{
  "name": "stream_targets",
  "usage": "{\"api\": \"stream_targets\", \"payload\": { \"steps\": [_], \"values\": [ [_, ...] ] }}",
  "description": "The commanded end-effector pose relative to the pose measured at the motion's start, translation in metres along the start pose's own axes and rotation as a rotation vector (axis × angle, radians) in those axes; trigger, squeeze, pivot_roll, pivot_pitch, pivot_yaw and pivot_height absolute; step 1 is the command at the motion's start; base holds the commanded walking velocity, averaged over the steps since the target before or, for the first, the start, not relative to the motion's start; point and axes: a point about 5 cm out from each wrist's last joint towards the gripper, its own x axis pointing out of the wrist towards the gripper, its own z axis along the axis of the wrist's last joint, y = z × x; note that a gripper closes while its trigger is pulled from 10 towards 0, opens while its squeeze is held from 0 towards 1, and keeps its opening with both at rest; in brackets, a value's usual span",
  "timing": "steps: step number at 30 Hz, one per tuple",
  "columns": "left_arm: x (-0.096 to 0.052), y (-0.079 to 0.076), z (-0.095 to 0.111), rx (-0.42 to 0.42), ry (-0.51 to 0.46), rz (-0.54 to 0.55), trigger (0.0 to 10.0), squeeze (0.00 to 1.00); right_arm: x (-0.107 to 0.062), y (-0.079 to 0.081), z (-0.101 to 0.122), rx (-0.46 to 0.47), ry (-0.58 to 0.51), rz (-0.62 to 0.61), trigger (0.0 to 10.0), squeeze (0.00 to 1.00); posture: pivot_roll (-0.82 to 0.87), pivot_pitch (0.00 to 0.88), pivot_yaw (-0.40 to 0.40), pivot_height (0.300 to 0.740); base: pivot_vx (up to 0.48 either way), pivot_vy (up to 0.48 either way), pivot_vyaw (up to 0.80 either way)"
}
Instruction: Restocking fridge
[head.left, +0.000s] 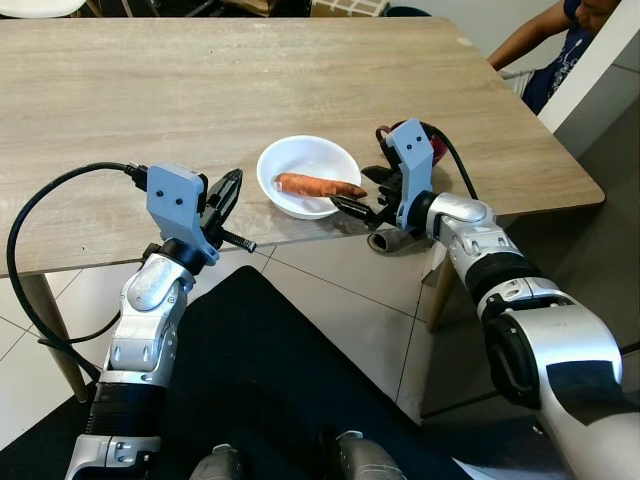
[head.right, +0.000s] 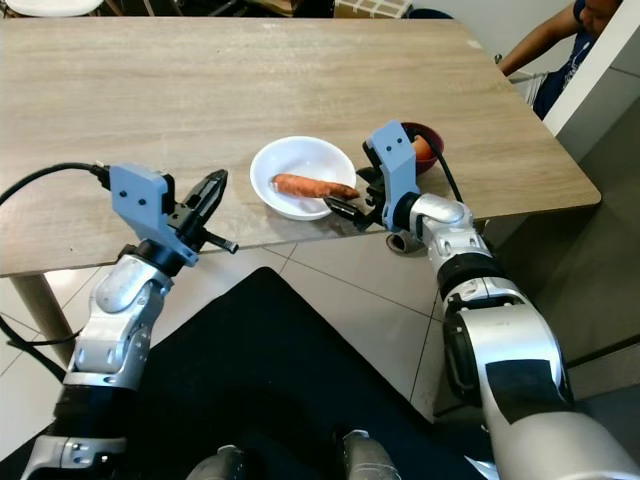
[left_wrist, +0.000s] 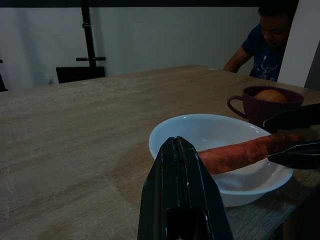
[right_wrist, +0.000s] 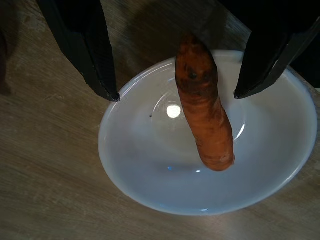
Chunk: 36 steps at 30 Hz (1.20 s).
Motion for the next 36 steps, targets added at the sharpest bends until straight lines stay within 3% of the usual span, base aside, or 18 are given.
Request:
{"api": "stream_targets", "payload": {
  "steps": [1, 4, 6, 11, 12, 16, 17, 18, 22, 24, 26, 27, 28, 29, 30, 32, 33, 36],
  "values": [
    [-0.003, -0.005, -0.004, -0.011, 0.005, -0.021, 10.0, 0.0, -0.003, -0.004, 0.001, 0.019, 0.001, 0.003, 6.1, 0.0, -0.04, 0.155, -0.079, 0.74, 0.0, 0.0, 0.0],
    [-0.003, -0.005, -0.003, -0.01, 0.004, -0.021, 10.0, 0.0, -0.003, -0.004, 0.001, 0.02, 0.0, 0.005, 6.1, 0.0, -0.04, 0.155, -0.079, 0.74, 0.0, 0.0, 0.0],
    [-0.003, -0.005, -0.004, -0.01, 0.005, -0.022, 10.0, 0.0, -0.004, -0.004, 0.002, 0.016, 0.001, 0.017, 1.0, 0.0, -0.04, 0.15, -0.081, 0.74, 0.0, 0.0, 0.0],
    [-0.003, -0.006, -0.004, -0.01, 0.006, -0.022, 10.0, 0.0, -0.004, -0.003, 0.002, 0.012, 0.006, 0.03, 0.0, 0.0, -0.04, 0.149, -0.082, 0.74, 0.0, 0.0, 0.0],
    [-0.003, -0.006, -0.004, -0.01, 0.007, -0.023, 10.0, 0.0, -0.003, -0.002, 0.002, 0.004, 0.014, 0.045, 1.9, 0.0, -0.04, 0.149, -0.083, 0.74, 0.0, 0.0, 0.0],
    [-0.003, -0.006, -0.004, -0.009, 0.007, -0.024, 10.0, 0.0, -0.004, -0.002, 0.001, 0.0, 0.018, 0.052, 2.3, 0.0, -0.04, 0.149, -0.083, 0.74, 0.0, 0.0, 0.0],
    [-0.004, -0.006, -0.005, -0.008, 0.008, -0.024, 10.0, 0.0, -0.004, -0.002, 0.001, -0.006, 0.023, 0.056, 4.9, 0.0, -0.04, 0.149, -0.084, 0.74, 0.0, 0.0, 0.0],
    [-0.004, -0.006, -0.005, -0.008, 0.008, -0.025, 10.0, 0.0, -0.004, -0.002, 0.001, -0.01, 0.026, 0.059, 10.0, 0.0, -0.04, 0.149, -0.083, 0.74, 0.0, 0.0, 0.0],
    [-0.004, -0.006, -0.005, -0.009, 0.01, -0.025, 10.0, 0.0, -0.003, -0.001, 0.002, -0.016, 0.031, 0.067, 10.0, 0.0, -0.04, 0.149, -0.083, 0.74, 0.0, 0.0, 0.0],
    [-0.004, -0.006, -0.005, -0.009, 0.011, -0.025, 10.0, 0.0, -0.003, -0.001, 0.003, -0.01, 0.028, 0.069, 4.1, 0.0, -0.04, 0.148, -0.083, 0.74, 0.0, 0.0, 0.0],
    [-0.004, -0.006, -0.005, -0.009, 0.011, -0.025, 10.0, 0.0, -0.003, -0.001, 0.003, -0.009, 0.028, 0.07, 4.1, 0.0, -0.04, 0.148, -0.083, 0.74, 0.0, 0.0, 0.0],
    [-0.004, -0.006, -0.005, -0.009, 0.009, -0.024, 10.0, 0.0, -0.003, -0.002, 0.004, -0.008, 0.024, 0.071, 0.5, 0.0, -0.04, 0.148, -0.083, 0.74, 0.0, 0.0, 0.0],
    [-0.004, -0.006, -0.005, -0.009, 0.009, -0.024, 10.0, 0.0, -0.003, -0.002, 0.004, -0.008, 0.024, 0.071, 0.5, 0.0, -0.04, 0.148, -0.083, 0.74, 0.0, 0.0, 0.0],
    [-0.003, -0.006, -0.004, -0.008, 0.007, -0.023, 10.0, 0.0, -0.003, -0.002, 0.006, -0.008, 0.017, 0.074, 3.1, 0.0, -0.04, 0.149, -0.083, 0.74, 0.0, 0.0, 0.0],
    [-0.003, -0.005, -0.004, -0.008, 0.005, -0.022, 10.0, 0.0, -0.003, -0.002, 0.007, -0.009, 0.013, 0.077, 4.8, 0.0, -0.04, 0.15, -0.083, 0.74, 0.0, 0.0, 0.0],
    [-0.003, -0.005, -0.004, -0.008, 0.005, -0.021, 10.0, 0.0, -0.002, -0.002, 0.008, -0.01, 0.011, 0.079, 4.8, 0.0, -0.04, 0.15, -0.083, 0.74, 0.0, 0.0, 0.0],
    [-0.003, -0.005, -0.003, -0.006, 0.002, -0.02, 10.0, 0.0, -0.002, -0.001, 0.011, -0.006, -0.001, 0.088, 10.0, 0.0, -0.04, 0.15, -0.082, 0.74, 0.0, 0.0, 0.0],
    [-0.003, -0.004, -0.002, 0.001, -0.002, -0.011, 10.0, 0.0, 0.001, 0.002, 0.019, 0.004, -0.037, 0.122, 10.0, 0.0, -0.04, 0.152, -0.082, 0.74, 0.0, 0.0, 0.0]
  ]
}}
